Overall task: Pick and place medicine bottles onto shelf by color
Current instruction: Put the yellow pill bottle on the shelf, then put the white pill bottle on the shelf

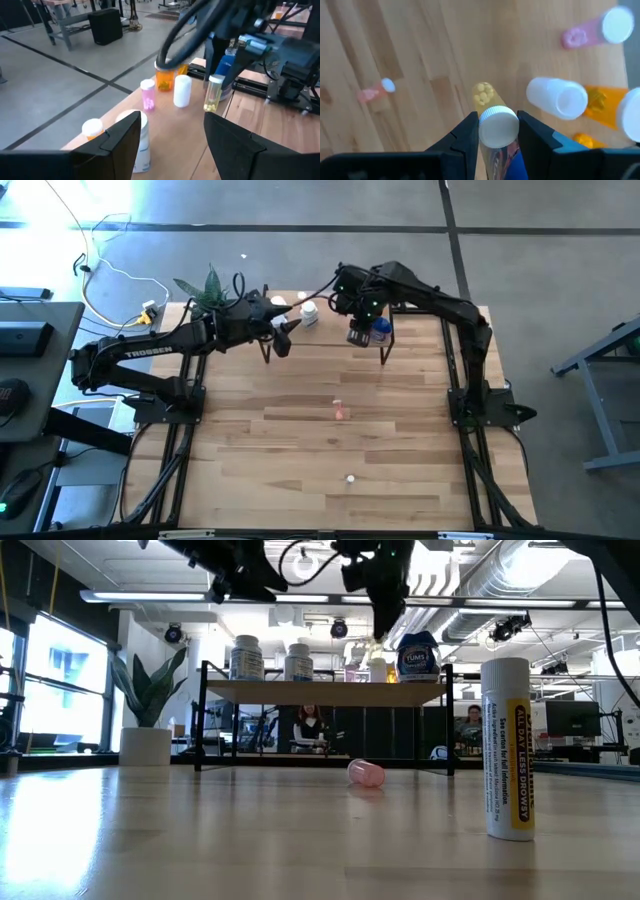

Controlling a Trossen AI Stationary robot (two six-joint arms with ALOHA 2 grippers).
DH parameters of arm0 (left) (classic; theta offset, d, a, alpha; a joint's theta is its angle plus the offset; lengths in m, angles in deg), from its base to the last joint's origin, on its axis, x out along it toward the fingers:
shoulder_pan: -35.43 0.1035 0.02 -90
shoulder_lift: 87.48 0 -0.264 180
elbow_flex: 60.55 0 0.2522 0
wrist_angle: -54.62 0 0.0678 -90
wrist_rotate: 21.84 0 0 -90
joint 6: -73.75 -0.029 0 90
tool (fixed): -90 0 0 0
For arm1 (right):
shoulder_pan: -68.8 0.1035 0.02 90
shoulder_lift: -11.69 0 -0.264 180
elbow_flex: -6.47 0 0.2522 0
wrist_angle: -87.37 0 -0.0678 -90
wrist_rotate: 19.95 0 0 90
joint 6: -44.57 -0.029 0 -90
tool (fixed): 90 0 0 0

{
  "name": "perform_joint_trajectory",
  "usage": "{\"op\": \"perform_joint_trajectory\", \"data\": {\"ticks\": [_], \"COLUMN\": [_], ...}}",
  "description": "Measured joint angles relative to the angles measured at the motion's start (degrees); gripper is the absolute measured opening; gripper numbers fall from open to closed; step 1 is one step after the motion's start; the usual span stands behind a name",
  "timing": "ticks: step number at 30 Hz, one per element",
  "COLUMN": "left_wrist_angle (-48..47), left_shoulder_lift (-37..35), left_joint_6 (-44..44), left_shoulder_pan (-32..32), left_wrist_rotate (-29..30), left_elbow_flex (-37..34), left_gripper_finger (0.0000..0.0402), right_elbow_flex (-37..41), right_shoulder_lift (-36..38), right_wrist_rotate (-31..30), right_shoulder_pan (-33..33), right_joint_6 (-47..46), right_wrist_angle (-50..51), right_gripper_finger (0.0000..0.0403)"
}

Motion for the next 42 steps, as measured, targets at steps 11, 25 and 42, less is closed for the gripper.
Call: {"op": "perform_joint_trajectory", "data": {"ticks": [11, 25, 42], "left_wrist_angle": [-1.25, -1.69, -4.94], "left_shoulder_lift": [0.00, 0.00, 0.00], "left_joint_6": [0.01, 0.13, 0.01], "left_shoulder_pan": [-0.01, -0.07, -0.07], "left_wrist_rotate": [-0.02, -0.04, -0.04], "left_elbow_flex": [0.01, 0.02, 0.04], "left_gripper_finger": [0.0209, 0.0209, 0.0209], "right_elbow_flex": [5.84, 6.72, 6.72], "right_shoulder_lift": [0.00, 0.02, 0.00], "right_wrist_rotate": [-5.99, -5.39, -6.88], "right_shoulder_pan": [0.00, 0.15, 0.15], "right_joint_6": [0.02, 0.00, -0.40], "right_wrist_angle": [-2.05, -2.96, -5.46], "right_gripper_finger": [0.0103, 0.0104, 0.0168]}}
